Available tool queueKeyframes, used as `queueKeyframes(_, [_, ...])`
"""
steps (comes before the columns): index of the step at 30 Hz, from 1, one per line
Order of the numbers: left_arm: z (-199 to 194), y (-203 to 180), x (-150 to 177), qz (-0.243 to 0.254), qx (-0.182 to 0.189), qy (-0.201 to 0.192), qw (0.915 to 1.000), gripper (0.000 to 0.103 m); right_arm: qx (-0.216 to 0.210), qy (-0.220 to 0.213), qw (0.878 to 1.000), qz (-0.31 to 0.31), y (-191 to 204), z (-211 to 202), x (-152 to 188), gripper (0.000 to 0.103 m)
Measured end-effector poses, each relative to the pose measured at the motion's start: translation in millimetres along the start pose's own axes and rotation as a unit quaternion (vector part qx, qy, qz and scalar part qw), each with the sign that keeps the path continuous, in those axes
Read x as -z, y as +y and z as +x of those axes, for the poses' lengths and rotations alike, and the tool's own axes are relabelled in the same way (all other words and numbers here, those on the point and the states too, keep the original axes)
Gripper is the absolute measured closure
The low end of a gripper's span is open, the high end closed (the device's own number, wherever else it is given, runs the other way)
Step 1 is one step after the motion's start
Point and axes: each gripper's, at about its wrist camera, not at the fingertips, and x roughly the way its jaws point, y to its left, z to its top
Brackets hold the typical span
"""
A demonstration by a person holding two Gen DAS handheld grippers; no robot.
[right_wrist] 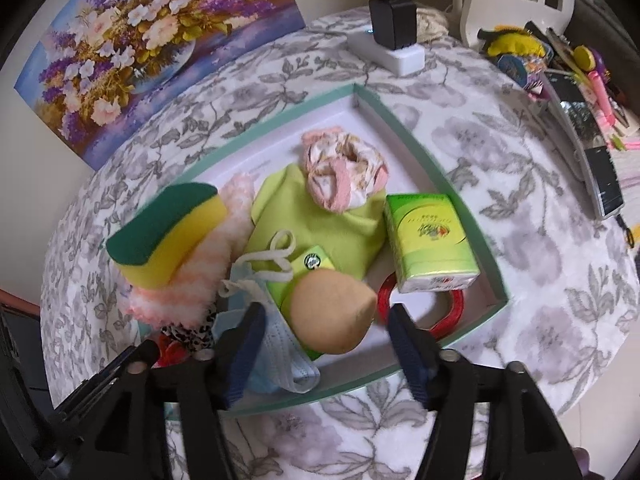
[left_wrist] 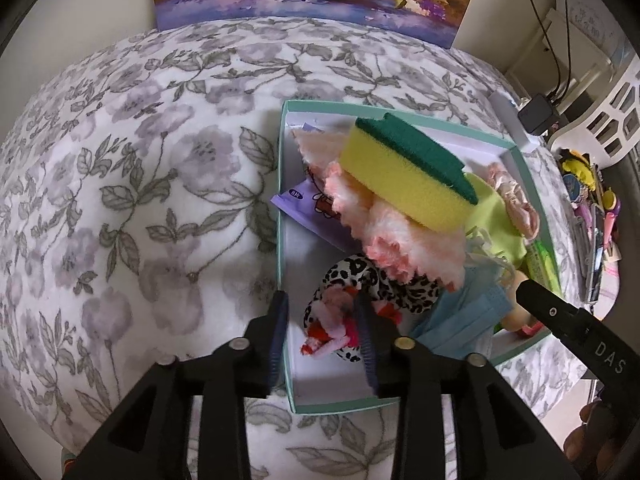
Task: Organize soft objects
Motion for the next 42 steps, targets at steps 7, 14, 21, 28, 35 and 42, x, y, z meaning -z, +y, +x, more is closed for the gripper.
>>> queueKeyframes(7, [-16.0, -3.0, -1.8, 0.003, 0.015, -0.019, 0.9997, 0.032, 0.003, -0.014, 1.000, -0.004, 2.0, -6.6, -2.1, 0.030])
queueKeyframes(14, [-31.2, 3.6, -4.6, -0.007, -0.024, -0.055, 0.9982, 0.019, 0.008, -0.022, 1.000, -0.016, 5.5, -8.8, -1.7, 0.014])
queueKeyframes(21, [-31.5, 20.3, -5.4, -0.029, -0.064, -0.062, 0.9956, 0.012, 0.020, -0.026, 0.999, -0.044, 13.9, -9.2, 1.9, 0.000])
queueKeyframes(28, [-28.5, 26.2, -3.3, -0.023, -0.113, -0.064, 0.9912, 0.012, 0.031, -0.027, 0.997, -0.058, 18.8, -9.6, 4.5, 0.000])
queueKeyframes(35, [-21.0, 27.2, 2.0, -0.014, -0.152, -0.027, 0.9879, 0.012, 0.040, -0.021, 0.996, -0.081, 27.9, -10.6, 11.3, 0.000])
queueKeyframes(42, [-29.1, 34.3, 15.5, -0.003, -0.192, -0.012, 0.9813, 0.012, 0.040, -0.021, 0.993, -0.109, 39.3, -19.5, 28.5, 0.000])
